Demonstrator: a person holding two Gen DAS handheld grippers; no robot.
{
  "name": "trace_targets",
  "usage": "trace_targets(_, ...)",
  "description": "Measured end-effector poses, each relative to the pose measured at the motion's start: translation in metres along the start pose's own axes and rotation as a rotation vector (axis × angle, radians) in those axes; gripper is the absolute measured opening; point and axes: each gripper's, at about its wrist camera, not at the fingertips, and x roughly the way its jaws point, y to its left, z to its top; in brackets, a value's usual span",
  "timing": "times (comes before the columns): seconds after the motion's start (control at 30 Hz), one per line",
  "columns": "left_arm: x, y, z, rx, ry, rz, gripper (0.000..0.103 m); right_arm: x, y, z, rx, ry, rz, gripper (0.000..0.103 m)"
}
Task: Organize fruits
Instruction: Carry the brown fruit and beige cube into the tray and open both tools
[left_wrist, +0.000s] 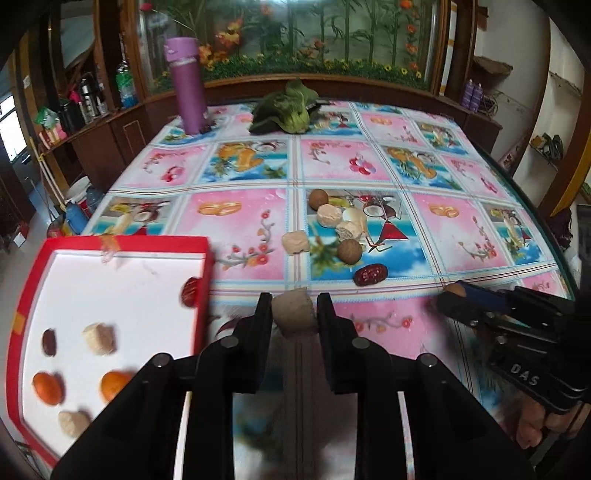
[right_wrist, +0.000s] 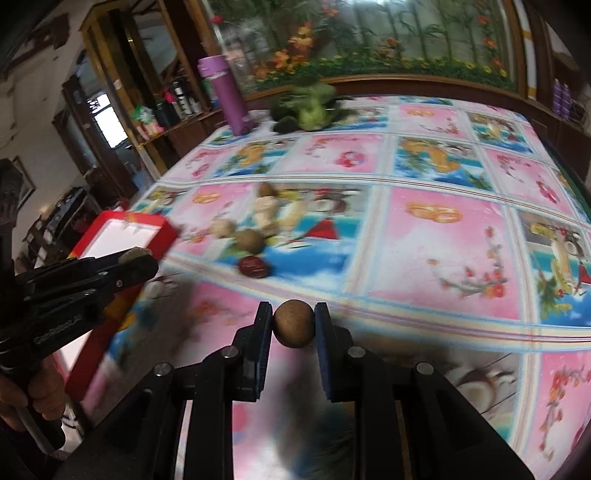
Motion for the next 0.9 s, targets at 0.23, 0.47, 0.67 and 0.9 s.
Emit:
trace_targets(0.23,-0.047,0.032,-0.036,-0.041,-0.044,0.024,0.026,-0.002,0.063,-0.004,-0.11,-0.002,0.077,0.021)
trace_targets(0.47,-0.066,0.087,-0.05,-0.139,-0.086,0.102,0.026,0.002,0.112,-0.007,-0.192,0.013,0.115,0.021)
trace_targets(0.67,-0.073,0.144,-0.054,-0.223,-0.112,0.189,0.026,0.017,0.146,0.002,-0.251,0.022,0.127,0.021)
trace_targets(0.9,-0.055,0.174,-0.053,-0.27,-0.073,0.202,0.026,0.054,0.183,0.024,-0.272,0.04,0.153,0.021)
